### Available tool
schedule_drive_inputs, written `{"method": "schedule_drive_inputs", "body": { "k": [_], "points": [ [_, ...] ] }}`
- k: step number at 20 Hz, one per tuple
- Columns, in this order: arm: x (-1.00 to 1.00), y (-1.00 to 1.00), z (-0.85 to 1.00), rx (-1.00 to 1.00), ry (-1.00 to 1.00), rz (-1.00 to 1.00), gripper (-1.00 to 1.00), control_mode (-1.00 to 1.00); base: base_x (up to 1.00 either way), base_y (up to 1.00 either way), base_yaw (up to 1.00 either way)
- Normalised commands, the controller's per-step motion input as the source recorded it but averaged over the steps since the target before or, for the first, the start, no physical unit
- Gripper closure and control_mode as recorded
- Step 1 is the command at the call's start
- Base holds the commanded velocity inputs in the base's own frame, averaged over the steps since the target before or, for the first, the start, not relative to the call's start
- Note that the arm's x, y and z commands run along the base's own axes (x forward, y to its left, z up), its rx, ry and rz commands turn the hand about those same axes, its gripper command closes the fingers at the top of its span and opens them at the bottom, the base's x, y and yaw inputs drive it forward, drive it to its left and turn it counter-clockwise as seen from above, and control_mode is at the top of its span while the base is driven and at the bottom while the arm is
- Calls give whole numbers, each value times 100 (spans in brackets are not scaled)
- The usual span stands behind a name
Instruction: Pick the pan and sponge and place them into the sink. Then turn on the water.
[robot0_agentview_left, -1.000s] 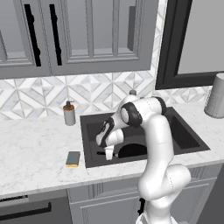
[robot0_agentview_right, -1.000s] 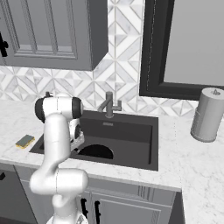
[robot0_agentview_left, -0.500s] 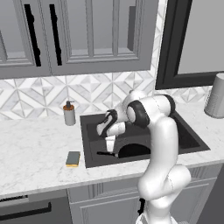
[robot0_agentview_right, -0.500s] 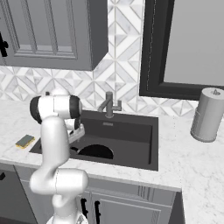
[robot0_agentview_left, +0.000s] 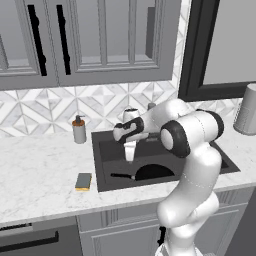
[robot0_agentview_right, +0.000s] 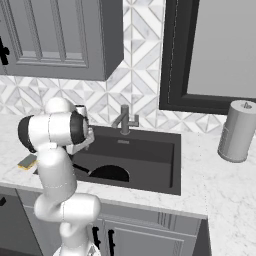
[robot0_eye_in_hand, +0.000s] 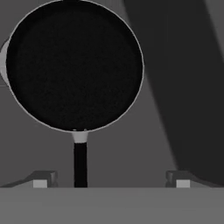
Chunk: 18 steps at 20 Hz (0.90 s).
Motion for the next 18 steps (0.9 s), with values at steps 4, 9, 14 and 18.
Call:
{"method": "schedule_drive_inputs", "body": {
  "k": [4,9,14,18],
  "points": [
    [-19,20,79,-8,-10,30,-100,-100,0,0,0],
    [-5,5,47,-1,-4,70,-100,-100,0,0,0],
    [-6,4,12,0,0,84,-100,-100,0,0,0],
    [-36,4,6,0,0,73,-100,-100,0,0,0]
  ]
}}
